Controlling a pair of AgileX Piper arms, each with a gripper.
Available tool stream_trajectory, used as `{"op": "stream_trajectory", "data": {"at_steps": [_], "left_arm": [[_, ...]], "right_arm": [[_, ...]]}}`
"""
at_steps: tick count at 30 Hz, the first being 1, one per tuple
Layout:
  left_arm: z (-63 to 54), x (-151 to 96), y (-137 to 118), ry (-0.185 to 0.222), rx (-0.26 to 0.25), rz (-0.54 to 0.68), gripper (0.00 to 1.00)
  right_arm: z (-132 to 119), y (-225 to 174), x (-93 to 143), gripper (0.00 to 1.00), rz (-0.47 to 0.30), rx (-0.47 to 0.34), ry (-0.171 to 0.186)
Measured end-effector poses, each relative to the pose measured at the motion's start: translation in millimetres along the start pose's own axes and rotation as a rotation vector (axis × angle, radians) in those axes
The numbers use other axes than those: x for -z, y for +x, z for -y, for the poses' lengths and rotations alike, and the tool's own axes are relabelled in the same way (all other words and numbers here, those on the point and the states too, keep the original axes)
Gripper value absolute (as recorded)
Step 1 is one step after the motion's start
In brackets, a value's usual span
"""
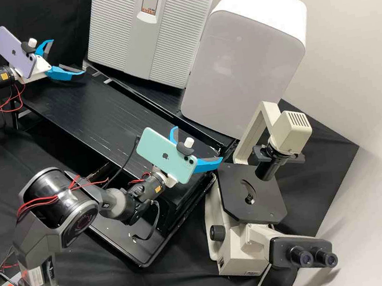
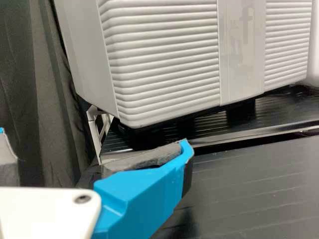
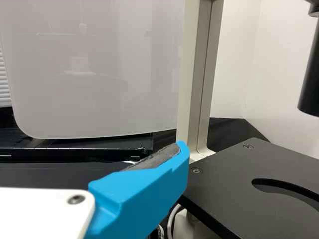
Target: Place the petri dish on the microscope
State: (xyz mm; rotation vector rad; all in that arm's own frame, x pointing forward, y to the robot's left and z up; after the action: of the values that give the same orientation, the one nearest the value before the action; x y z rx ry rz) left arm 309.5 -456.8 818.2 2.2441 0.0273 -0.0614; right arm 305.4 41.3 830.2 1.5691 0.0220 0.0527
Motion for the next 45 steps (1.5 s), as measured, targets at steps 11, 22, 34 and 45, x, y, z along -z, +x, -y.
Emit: {"op": "stream_trajectory", "data": {"at_steps": [11,22,34,45], "left_arm": [[0.0,0,0,0.0,0.0,0.0,1.0],[0.0,0,0,0.0,0.0,0.0,1.0],[0.0,0,0,0.0,0.0,0.0,1.0],[0.0,0,0,0.0,0.0,0.0,1.0]], "right_arm": [[1,-3,-1,1.0,0.001,0.001,0.0],[11,-48,7,1.0,-0.07,-0.004,-0.011],[34,-54,-2,1.0,-0.032,0.054,-0.017],[41,-52,-13,1.0,0.004,0.063,-0.022]]}}
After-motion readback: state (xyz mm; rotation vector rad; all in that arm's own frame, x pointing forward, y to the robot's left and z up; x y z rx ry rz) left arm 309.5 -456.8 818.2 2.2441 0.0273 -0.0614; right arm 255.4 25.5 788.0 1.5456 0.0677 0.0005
